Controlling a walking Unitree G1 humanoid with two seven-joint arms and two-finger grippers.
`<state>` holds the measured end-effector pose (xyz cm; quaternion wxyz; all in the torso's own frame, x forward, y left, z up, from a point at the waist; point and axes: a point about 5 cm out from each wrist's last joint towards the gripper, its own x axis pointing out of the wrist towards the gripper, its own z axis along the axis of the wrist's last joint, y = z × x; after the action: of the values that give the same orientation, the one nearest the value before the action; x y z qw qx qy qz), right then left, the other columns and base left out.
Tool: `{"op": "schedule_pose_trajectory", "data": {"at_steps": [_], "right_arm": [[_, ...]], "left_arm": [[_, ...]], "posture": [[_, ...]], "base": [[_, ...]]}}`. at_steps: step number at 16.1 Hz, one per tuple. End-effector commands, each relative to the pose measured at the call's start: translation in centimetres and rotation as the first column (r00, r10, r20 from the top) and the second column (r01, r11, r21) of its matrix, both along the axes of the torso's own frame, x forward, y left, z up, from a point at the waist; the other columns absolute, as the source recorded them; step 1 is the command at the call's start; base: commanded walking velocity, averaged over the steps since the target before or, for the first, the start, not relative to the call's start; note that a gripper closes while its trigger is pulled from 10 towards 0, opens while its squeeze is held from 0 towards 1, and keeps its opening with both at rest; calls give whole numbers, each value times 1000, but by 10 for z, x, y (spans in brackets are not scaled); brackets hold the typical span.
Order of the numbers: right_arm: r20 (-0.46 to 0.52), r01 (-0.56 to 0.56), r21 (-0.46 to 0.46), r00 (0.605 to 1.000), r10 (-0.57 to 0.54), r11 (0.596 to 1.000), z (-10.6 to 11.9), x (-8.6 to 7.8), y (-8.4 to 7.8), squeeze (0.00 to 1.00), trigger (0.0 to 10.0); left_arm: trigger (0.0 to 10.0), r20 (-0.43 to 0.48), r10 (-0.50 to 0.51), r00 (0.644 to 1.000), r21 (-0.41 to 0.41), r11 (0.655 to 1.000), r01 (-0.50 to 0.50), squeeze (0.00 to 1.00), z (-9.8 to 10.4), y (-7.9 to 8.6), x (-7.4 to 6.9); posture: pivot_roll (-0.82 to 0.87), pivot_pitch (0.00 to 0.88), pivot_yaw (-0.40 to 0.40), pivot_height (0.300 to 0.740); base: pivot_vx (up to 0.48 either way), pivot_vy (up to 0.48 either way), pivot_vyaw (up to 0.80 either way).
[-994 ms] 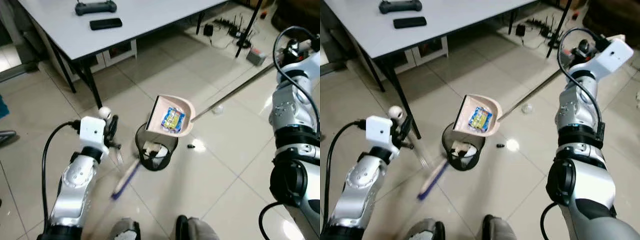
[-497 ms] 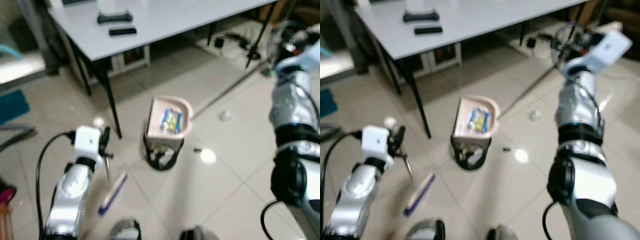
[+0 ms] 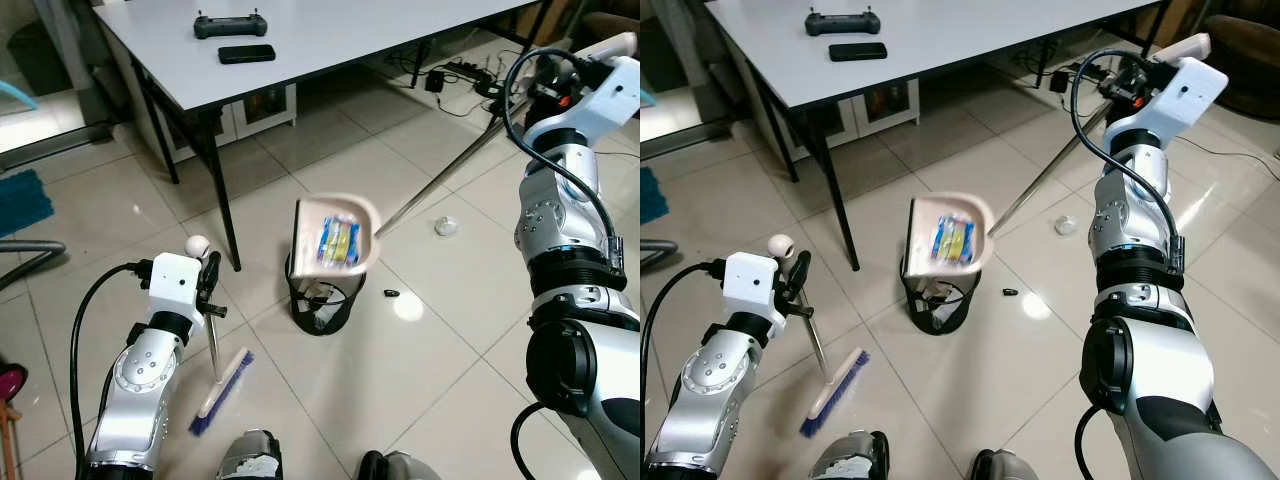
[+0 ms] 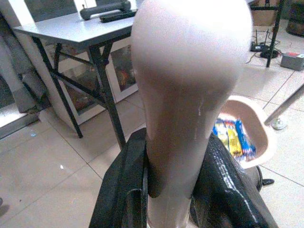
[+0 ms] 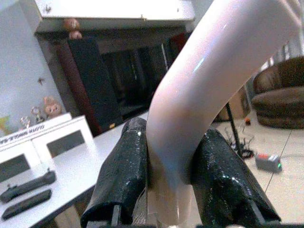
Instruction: Sweep floor
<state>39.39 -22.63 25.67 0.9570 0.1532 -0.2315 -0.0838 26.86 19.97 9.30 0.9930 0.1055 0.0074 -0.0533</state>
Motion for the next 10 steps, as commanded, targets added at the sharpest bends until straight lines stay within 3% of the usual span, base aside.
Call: {"op": "schedule_pose_trajectory", "data": {"at_steps": [1,6,10], "right_arm": [[71,4,-29,997,-2,1000,14,-1,3,0,10000],[118,-50,-228,990,78,972,16,-3,27,0,10000],[163,-73,-274,979,121,959,15,-7,42,0,10000]], "left_arm": [[10000,12,1,1000,14,1000,-1,0,3,1,-2],[10000,8,-3,1000,19,1000,3,0,3,0,-1],[10000,7,-9,1000,22,1000,9,0,2,-1,-3]], "posture": [[100,116,0,740],[103,120,-2,740],[106,119,0,740]], "base": [[0,0,0],[0,0,0],[0,0,0]]}}
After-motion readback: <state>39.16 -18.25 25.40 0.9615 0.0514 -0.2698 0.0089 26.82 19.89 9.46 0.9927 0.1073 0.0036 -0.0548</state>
